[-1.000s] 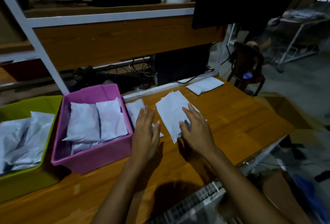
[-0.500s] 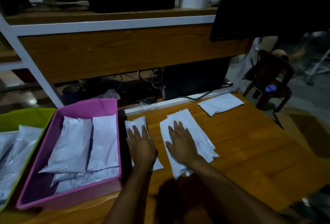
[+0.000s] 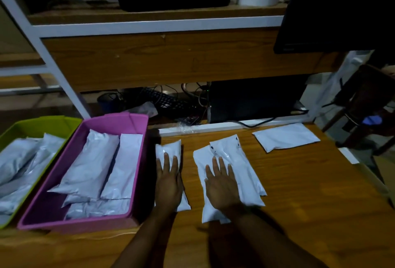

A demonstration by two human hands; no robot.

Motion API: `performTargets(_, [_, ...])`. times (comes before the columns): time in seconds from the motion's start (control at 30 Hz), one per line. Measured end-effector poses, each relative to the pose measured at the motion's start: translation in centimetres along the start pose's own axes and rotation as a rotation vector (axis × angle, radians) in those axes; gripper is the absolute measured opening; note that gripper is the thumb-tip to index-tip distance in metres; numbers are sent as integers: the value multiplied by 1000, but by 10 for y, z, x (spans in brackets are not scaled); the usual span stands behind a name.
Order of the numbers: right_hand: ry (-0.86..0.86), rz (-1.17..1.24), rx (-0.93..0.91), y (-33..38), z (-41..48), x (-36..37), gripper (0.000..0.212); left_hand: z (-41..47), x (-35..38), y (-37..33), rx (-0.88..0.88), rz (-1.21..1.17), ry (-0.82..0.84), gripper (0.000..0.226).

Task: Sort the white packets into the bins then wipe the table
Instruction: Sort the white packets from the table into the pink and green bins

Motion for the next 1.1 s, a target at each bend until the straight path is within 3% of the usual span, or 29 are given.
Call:
performTargets(0.13, [-22,-13,-24,1,-2,-9,39,-8,2,-5,31,-15,25,52])
performTargets(0.3, [-132,-5,73,-4,-5,-29,39,-18,-6,-24,96,-91,22,54])
performTargets(0.53, [-300,139,308,-28,-46,-73,45,-35,-34,-64,267,-277,40,52])
performTargets(0.77, [-485,411,362,-18,-115,-143,57,-74,-101,-117,380,-334,-6,53])
performTargets(1.1, [-616,588,195,71,-141,-217,53,-117,-219,-87,372,-239,-188,55])
Point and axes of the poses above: each hand's wrist, its own z-axis towards the middle knuckle, its own x-axis out of the palm, y = z × x, the point moved 8 cm from there along z, towards the middle knuckle, and after that the axes turned 15 degrees about -z, right-handed, at the moved point
